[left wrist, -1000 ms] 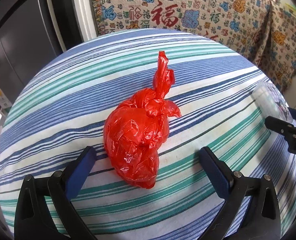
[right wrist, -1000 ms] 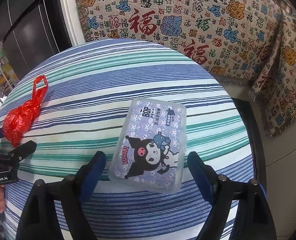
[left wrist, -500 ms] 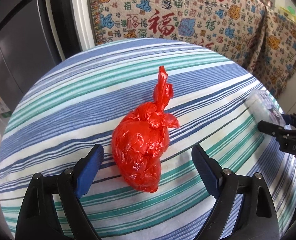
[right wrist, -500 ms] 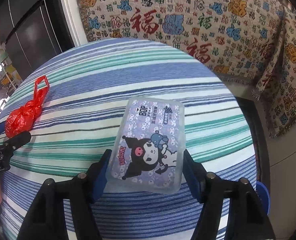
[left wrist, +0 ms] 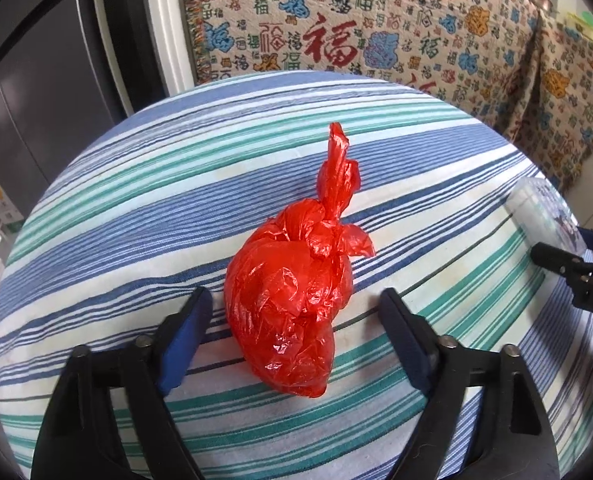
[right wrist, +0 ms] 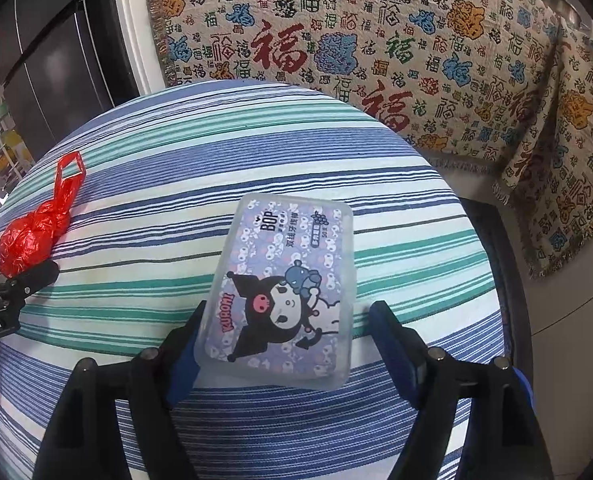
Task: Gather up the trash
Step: 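Grasp the red plastic bag with the left tool while the right tool holds the clear box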
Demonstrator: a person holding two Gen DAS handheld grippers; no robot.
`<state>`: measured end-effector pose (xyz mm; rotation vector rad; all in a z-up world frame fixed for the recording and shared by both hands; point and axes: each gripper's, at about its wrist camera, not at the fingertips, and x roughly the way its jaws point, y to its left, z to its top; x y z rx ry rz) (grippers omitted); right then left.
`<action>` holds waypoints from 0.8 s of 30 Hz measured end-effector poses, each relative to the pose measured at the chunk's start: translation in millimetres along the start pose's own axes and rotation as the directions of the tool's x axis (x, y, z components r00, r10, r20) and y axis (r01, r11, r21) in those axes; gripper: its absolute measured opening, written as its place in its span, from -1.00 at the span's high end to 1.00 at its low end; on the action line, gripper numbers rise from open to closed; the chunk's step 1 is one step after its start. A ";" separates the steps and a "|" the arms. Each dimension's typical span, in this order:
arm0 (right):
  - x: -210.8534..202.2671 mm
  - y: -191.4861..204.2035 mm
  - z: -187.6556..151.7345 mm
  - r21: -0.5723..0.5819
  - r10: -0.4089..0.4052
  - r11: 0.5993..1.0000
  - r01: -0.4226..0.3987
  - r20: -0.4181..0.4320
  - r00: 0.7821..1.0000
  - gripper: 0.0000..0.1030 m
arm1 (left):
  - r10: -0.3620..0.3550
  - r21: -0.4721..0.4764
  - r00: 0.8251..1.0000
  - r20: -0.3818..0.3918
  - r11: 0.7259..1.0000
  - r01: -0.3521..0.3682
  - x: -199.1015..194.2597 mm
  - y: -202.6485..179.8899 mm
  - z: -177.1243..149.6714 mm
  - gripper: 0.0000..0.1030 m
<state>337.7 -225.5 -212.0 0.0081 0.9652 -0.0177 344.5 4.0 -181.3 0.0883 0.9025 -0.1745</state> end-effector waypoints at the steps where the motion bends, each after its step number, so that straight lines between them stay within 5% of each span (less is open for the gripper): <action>1: -0.5 -1.1 0.3 0.007 -0.011 1.000 0.011 -0.003 1.000 -0.54 | -0.007 -0.004 1.000 0.003 1.000 0.007 -2.0 0.3 0.8 -0.36; 6: -5.9 -3.8 -0.3 0.024 -0.024 0.999 0.024 0.015 1.000 -0.54 | -0.019 0.006 0.999 0.034 1.000 0.018 -12.9 0.2 4.8 -0.35; 7: -7.0 -6.1 -0.7 0.038 -0.009 0.999 0.009 0.021 1.000 -0.48 | -0.024 0.011 0.999 0.039 1.000 0.023 -13.9 -0.1 5.1 -0.26; 8: -7.0 -8.2 -0.4 0.054 0.010 0.998 -0.011 0.016 1.000 -0.20 | -0.029 0.013 0.999 0.040 1.000 0.028 -13.8 -0.2 5.3 0.21; 14: -17.0 -12.2 1.3 0.082 0.048 0.995 -0.050 0.025 0.999 -0.20 | -0.075 -0.020 0.995 0.064 0.997 0.077 -19.8 -0.5 7.8 0.23; 24: -64.8 -39.6 -3.5 0.085 0.053 0.995 -0.060 0.079 0.995 -0.20 | -0.179 0.057 0.976 0.121 0.983 0.173 -60.8 -51.5 17.7 0.23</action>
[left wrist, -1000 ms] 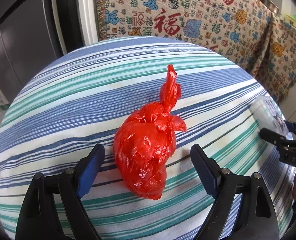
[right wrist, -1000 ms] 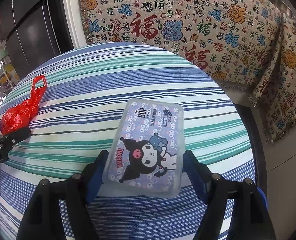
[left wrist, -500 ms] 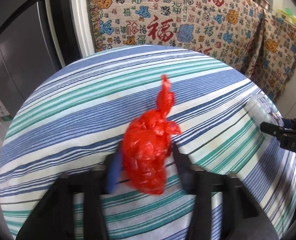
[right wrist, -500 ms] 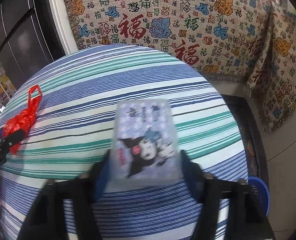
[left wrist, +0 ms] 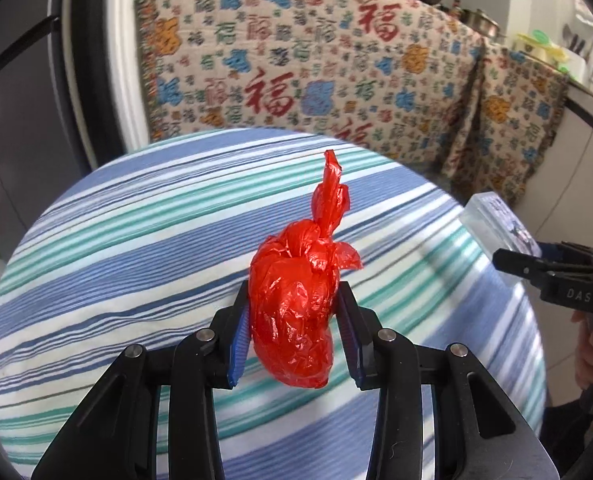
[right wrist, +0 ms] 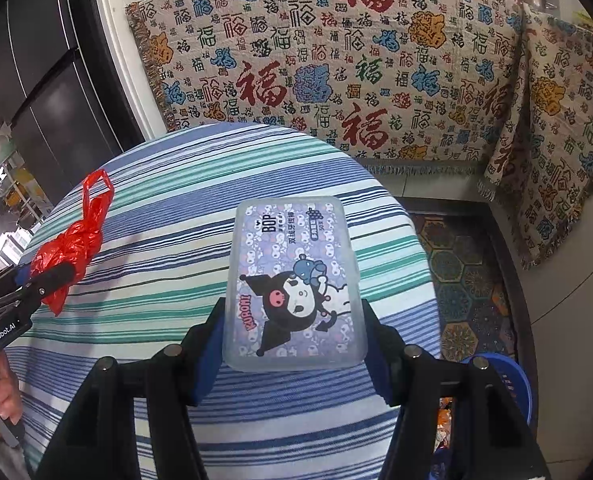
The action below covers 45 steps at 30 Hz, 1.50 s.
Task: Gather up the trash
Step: 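Grasp the red plastic bag with the left tool while the right tool holds the clear box, then carry both items over the blue wastebasket and open both tools to drop them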
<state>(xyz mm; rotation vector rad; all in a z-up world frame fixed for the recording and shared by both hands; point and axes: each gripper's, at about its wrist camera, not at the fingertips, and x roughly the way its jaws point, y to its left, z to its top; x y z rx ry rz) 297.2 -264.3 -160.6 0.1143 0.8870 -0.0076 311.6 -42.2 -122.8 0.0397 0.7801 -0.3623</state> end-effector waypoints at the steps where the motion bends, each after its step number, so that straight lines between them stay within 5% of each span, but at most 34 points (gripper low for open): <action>1: -7.7 -5.8 -2.2 0.002 -0.005 1.000 0.005 0.006 1.000 -0.20 | -0.019 0.010 1.000 0.002 1.000 0.019 -3.0 -10.7 1.9 0.23; 15: -106.7 -139.0 -51.4 0.135 -0.173 0.978 0.161 0.082 0.981 -0.20 | -0.250 0.122 0.968 -0.010 0.961 0.250 -7.5 -188.8 13.7 0.23; 25: -138.5 -223.0 -97.5 0.232 -0.237 0.949 0.214 0.075 0.969 -0.20 | -0.333 0.188 0.938 -0.096 0.920 0.345 16.2 -294.8 -10.8 0.23; 34: -135.7 -265.5 -126.3 0.254 -0.237 0.941 0.222 0.032 0.971 -0.20 | -0.352 0.214 0.924 -0.151 0.900 0.378 44.4 -357.0 -21.9 0.23; 45: -112.9 -293.6 -137.1 0.253 -0.198 0.947 0.197 -0.020 0.980 -0.20 | -0.361 0.216 0.908 -0.211 0.889 0.403 80.7 -383.5 -27.4 0.23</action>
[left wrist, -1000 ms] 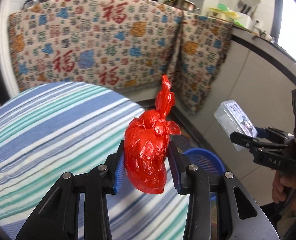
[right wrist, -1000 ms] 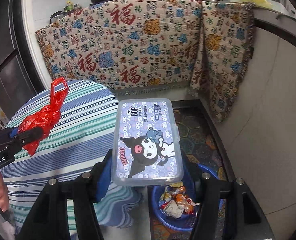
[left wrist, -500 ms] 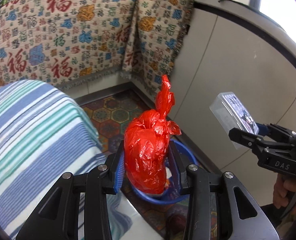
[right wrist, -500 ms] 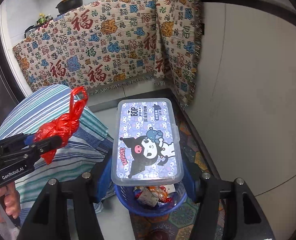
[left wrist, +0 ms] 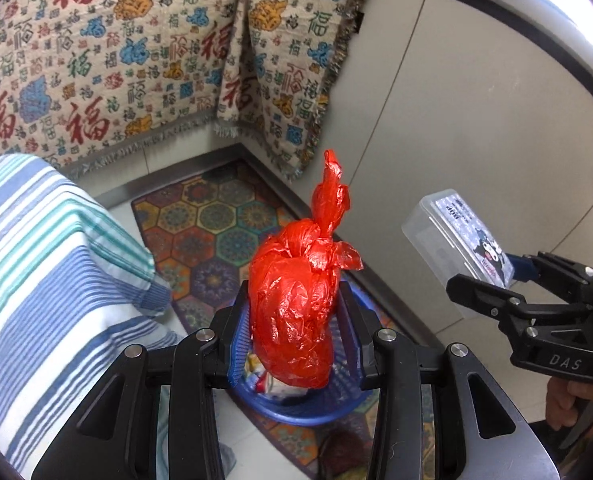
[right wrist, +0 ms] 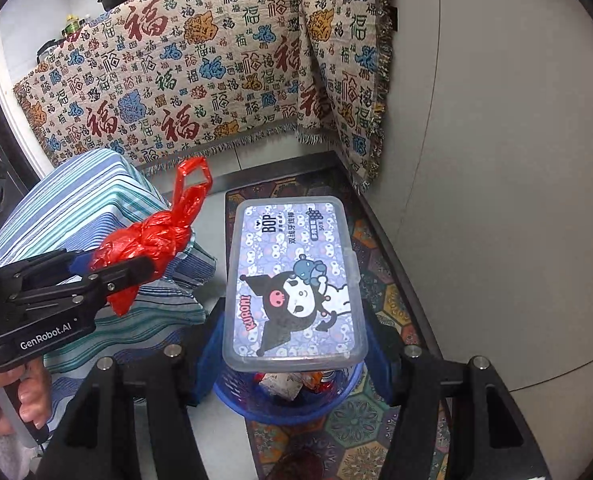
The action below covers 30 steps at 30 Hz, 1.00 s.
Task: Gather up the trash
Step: 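Carry both items over the blue wastebasket and open both tools to drop them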
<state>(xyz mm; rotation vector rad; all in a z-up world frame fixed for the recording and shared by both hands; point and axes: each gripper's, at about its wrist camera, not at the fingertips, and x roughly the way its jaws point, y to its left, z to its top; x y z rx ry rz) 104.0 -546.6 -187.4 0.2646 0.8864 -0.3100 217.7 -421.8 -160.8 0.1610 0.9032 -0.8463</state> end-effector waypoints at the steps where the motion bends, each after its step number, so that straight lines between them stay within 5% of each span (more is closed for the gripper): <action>1: 3.5 -1.9 -0.5 0.000 0.004 1.000 -0.004 -0.006 1.000 -0.20 | -0.004 -0.001 1.000 -0.006 1.000 0.004 3.7 0.2 0.2 0.23; 11: 36.8 -11.6 -0.6 -0.014 0.028 0.999 -0.029 -0.068 0.997 -0.21 | -0.021 0.007 0.999 -0.044 1.000 0.021 26.8 1.9 -3.1 0.16; 13: 43.4 -12.2 -1.9 -0.015 0.054 0.998 -0.055 -0.072 0.996 -0.22 | -0.023 0.006 0.998 -0.050 1.000 0.024 32.6 2.5 -2.4 -0.03; 15: 52.3 -13.6 -1.6 -0.018 0.076 0.997 -0.078 -0.078 0.994 -0.39 | -0.023 0.001 0.999 -0.049 1.000 0.023 37.0 3.0 -1.2 -0.45; 23: 41.9 -19.7 0.7 -0.014 0.020 1.000 -0.020 -0.031 0.999 -0.50 | -0.016 0.003 1.000 -0.027 1.000 0.016 31.3 1.4 2.3 -0.53; 30: -5.9 -17.1 -8.8 0.031 -0.087 0.996 0.087 -0.010 0.996 -0.74 | 0.010 0.015 1.000 0.004 1.000 -0.010 -6.8 -14.5 -5.0 -0.99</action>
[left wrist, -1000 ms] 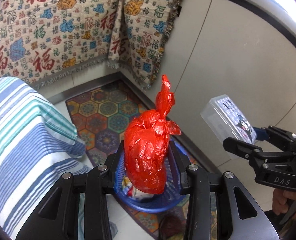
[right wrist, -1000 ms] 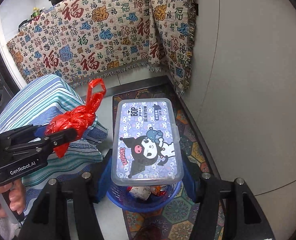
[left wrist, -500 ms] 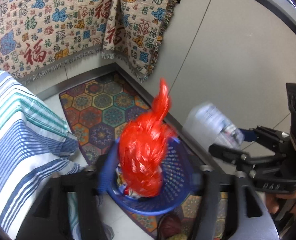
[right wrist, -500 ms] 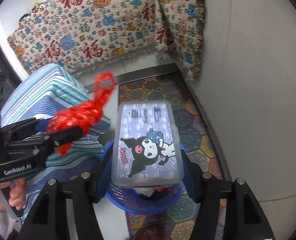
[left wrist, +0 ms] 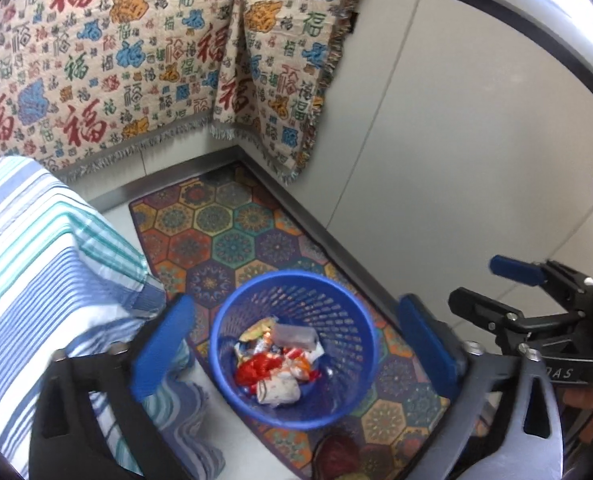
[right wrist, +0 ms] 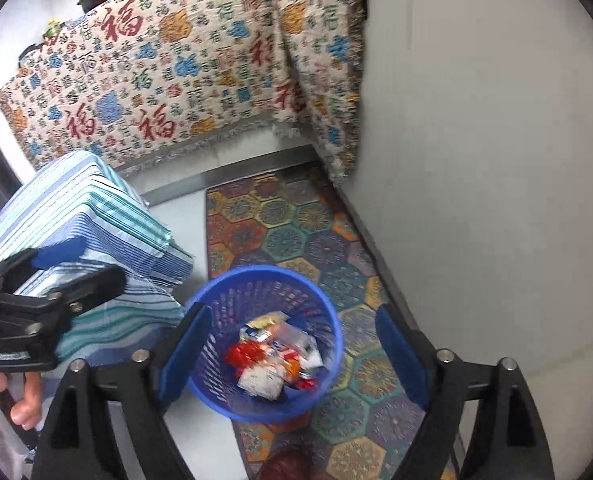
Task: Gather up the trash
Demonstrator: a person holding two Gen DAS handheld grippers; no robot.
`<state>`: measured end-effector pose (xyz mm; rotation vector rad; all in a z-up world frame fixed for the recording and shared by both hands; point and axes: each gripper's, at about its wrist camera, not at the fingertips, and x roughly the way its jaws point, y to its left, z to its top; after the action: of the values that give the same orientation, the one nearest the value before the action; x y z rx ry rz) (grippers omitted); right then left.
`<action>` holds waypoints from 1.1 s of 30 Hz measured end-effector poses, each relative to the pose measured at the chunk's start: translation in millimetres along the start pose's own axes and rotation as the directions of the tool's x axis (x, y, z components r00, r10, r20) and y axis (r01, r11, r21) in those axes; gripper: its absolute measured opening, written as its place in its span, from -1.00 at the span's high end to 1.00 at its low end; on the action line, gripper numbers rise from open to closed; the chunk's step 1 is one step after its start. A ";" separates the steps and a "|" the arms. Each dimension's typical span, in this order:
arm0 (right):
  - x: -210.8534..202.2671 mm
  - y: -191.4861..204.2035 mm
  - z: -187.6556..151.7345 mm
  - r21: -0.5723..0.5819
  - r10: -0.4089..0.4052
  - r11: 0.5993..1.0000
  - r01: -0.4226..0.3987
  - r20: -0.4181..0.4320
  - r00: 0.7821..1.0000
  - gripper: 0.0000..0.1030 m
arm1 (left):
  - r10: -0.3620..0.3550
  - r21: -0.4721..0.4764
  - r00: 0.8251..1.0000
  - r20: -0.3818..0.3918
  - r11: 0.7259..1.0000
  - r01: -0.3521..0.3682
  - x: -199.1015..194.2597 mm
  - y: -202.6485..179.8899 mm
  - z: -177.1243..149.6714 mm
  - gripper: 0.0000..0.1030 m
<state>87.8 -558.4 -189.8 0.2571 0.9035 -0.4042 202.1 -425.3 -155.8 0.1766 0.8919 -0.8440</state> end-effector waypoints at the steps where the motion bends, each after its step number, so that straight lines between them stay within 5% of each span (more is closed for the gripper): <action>1: -7.6 1.8 -3.7 -0.005 -0.021 1.000 0.021 -0.001 1.000 -0.78 | 0.006 0.011 1.000 -0.011 1.000 -0.006 -5.0 -4.1 -2.9 -0.99; 5: -38.3 4.0 -27.0 0.010 -0.122 0.992 0.122 0.009 0.992 -0.98 | 0.084 0.047 0.996 -0.013 0.995 -0.084 -29.2 -19.1 -22.7 -0.99; 10: -84.0 -9.8 -60.5 0.127 -0.149 0.982 0.139 0.078 0.986 -0.98 | 0.179 0.080 0.984 0.008 0.981 -0.179 -65.9 -33.8 -51.5 -0.99; 19: -116.8 17.0 -84.7 0.053 -0.092 0.995 0.085 0.158 0.983 -0.98 | 0.186 -0.006 0.982 0.045 0.983 -0.186 -111.0 -30.3 -69.4 -0.99; 33: -112.6 36.4 -86.0 -0.007 -0.061 0.998 0.063 0.111 0.992 -0.98 | 0.278 -0.015 0.960 0.014 0.960 -0.278 -111.8 -23.1 -67.4 -0.99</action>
<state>-18.9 -467.0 -149.0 0.1954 0.8064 -0.4666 106.4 -345.3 -110.8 0.2768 0.8341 -0.5762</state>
